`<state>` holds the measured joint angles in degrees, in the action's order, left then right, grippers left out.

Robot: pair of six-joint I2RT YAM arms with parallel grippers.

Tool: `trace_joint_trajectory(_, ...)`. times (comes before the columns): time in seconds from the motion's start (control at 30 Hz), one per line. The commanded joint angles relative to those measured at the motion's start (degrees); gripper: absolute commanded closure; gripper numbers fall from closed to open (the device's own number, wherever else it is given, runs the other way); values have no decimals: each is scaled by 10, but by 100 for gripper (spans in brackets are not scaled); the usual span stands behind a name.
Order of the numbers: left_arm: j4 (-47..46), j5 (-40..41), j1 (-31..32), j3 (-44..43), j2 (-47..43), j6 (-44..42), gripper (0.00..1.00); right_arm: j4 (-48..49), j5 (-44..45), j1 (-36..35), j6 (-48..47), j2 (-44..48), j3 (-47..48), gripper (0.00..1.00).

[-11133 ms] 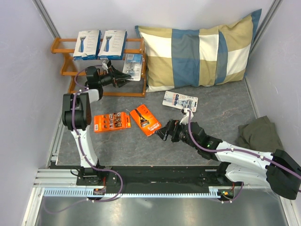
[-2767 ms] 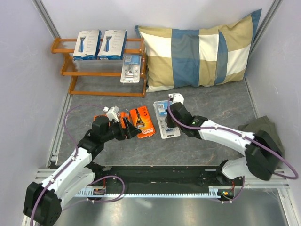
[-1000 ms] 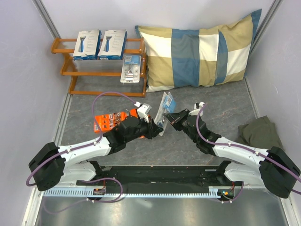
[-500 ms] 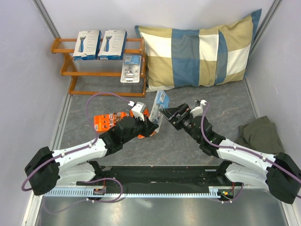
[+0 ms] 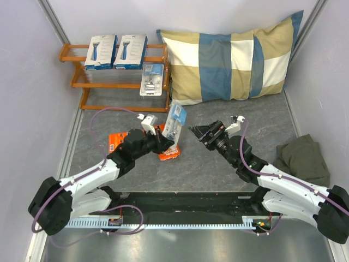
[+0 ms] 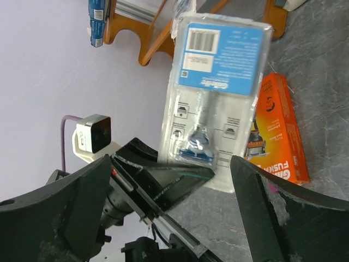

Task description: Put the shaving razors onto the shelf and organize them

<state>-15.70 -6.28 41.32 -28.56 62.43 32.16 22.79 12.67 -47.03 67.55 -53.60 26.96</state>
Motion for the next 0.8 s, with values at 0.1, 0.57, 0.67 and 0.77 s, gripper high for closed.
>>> trace_joint_trajectory(0.1,-79,-207,-167,56,-85,53,98,-11,12,0,-22,10,3,2)
trace_joint_trajectory(0.57,-172,-437,-394,53,-91,184,98,3,0,8,-22,0,-16,2)
trace_joint_trajectory(0.67,-250,-482,-448,54,-67,245,98,2,-4,13,-22,5,-19,2)
trace_joint_trajectory(0.77,-292,-499,-489,47,-36,294,98,-2,-8,21,-22,9,-23,2)
